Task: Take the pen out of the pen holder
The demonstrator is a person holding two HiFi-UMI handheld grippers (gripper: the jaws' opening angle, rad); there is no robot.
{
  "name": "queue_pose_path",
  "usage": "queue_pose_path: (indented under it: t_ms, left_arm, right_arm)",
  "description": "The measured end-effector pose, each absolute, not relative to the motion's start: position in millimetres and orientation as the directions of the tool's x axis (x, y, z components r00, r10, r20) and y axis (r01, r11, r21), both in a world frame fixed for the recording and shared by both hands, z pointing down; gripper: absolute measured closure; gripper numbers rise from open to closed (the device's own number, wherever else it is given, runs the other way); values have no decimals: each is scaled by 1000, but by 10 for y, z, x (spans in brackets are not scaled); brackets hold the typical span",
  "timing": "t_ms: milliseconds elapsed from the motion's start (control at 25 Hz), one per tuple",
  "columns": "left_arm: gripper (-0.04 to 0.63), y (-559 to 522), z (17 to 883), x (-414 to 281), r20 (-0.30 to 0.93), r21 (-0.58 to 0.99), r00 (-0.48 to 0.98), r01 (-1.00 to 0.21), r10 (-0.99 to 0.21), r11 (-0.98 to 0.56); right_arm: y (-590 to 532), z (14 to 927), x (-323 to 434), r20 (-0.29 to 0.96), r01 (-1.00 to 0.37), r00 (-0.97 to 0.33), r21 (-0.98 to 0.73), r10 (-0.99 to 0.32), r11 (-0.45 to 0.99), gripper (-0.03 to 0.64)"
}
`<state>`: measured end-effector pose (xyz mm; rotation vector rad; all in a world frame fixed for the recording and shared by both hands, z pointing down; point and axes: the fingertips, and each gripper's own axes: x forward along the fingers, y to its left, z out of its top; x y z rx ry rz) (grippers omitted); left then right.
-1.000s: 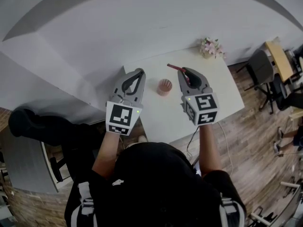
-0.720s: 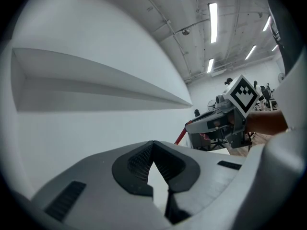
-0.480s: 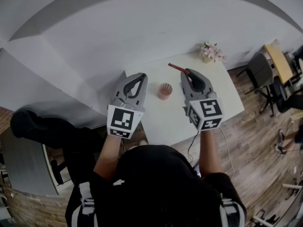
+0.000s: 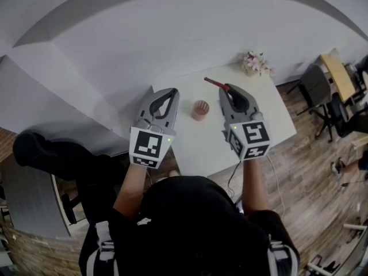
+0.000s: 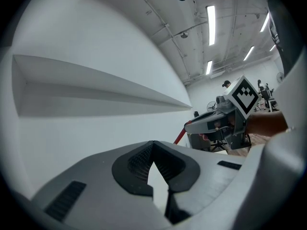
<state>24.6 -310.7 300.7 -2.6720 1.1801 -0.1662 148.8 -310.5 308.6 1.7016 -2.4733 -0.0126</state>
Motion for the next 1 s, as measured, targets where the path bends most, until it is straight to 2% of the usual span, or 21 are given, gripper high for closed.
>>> queue_pose_path:
  t_ms: [1000]
  left_arm:
    - [577, -3077, 3074, 228, 25, -229, 671, -718, -741, -658]
  right_arm:
    - [-3065, 3159, 1415, 130, -924, -353, 108, -927, 367, 546]
